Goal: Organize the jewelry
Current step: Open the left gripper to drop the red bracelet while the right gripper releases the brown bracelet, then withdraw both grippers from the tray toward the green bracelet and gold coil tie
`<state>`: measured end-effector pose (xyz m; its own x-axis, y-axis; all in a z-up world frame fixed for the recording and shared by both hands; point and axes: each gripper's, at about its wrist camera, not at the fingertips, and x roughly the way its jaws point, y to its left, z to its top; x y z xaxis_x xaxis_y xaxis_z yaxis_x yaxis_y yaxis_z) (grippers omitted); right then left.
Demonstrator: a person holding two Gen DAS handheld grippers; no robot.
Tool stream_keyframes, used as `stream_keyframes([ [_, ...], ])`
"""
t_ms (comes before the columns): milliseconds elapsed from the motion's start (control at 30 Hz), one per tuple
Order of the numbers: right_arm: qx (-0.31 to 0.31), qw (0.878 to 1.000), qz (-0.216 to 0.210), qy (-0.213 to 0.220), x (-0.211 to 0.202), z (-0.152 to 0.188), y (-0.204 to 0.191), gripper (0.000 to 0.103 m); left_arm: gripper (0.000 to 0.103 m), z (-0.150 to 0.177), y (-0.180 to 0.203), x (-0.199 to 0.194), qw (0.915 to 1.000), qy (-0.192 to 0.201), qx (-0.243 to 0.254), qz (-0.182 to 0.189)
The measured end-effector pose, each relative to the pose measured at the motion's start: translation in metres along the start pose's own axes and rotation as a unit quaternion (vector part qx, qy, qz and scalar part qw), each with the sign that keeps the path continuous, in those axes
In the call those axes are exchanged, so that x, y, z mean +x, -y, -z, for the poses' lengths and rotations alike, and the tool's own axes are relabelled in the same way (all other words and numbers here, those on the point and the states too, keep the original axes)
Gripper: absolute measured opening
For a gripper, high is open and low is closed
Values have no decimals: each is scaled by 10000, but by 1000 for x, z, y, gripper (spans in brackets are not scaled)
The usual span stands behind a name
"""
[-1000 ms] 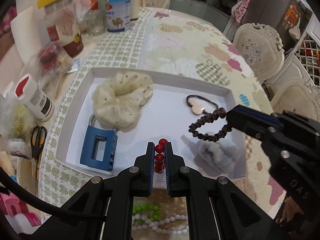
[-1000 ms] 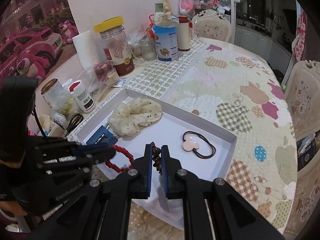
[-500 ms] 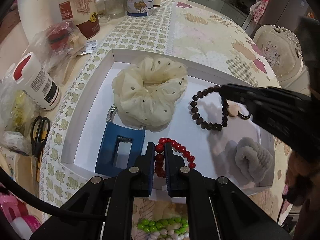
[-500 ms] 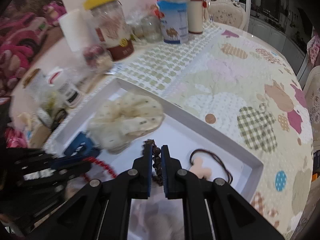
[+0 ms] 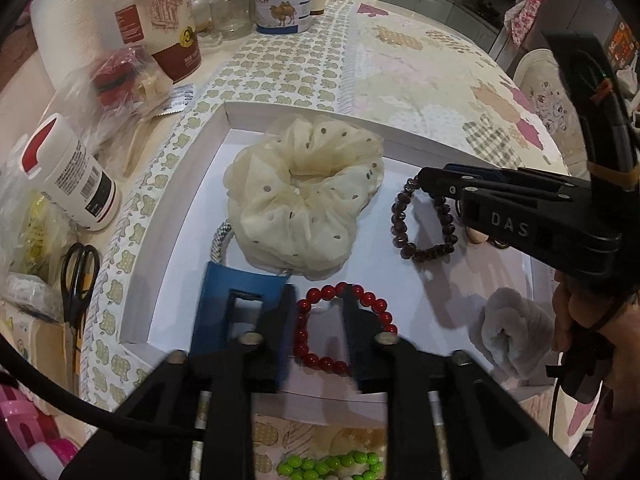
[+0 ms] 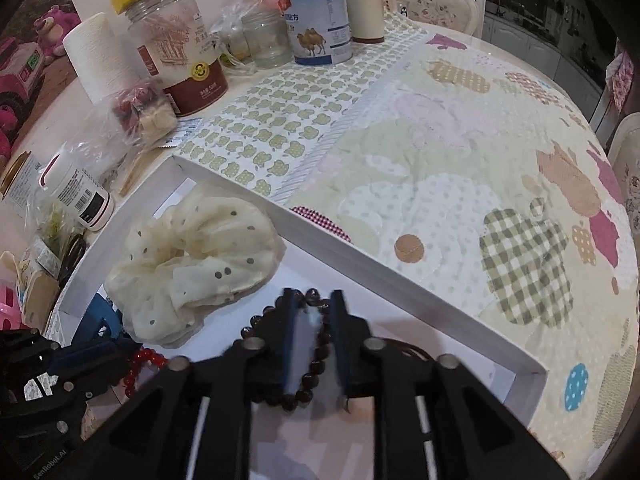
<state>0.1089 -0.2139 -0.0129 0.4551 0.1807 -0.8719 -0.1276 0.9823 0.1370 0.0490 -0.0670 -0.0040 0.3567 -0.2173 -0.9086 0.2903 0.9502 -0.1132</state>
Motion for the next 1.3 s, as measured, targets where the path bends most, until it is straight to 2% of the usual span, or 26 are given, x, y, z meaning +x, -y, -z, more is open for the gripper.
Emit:
stream_keyframes([
  [167,104,9997,-72,187,-29,6,-1,33,26,2,3,-6,10000,44,22,-61],
  [267,177,9992,-71,347,-53,13,-4,41,26,5,3,-13,9999,96,9,-107],
  [567,366,9969,-86,687,-112,53,-21,49,26,18,7,-51,9983,479,79,-329],
  [900,535,9938,21,972,-162,105,-43,52,26,45,15,-84,9963,728,154,-439],
  [1300,572,9935,36,986,-190,153,-65,54,26,85,20,-120,9930,984,196,-620],
])
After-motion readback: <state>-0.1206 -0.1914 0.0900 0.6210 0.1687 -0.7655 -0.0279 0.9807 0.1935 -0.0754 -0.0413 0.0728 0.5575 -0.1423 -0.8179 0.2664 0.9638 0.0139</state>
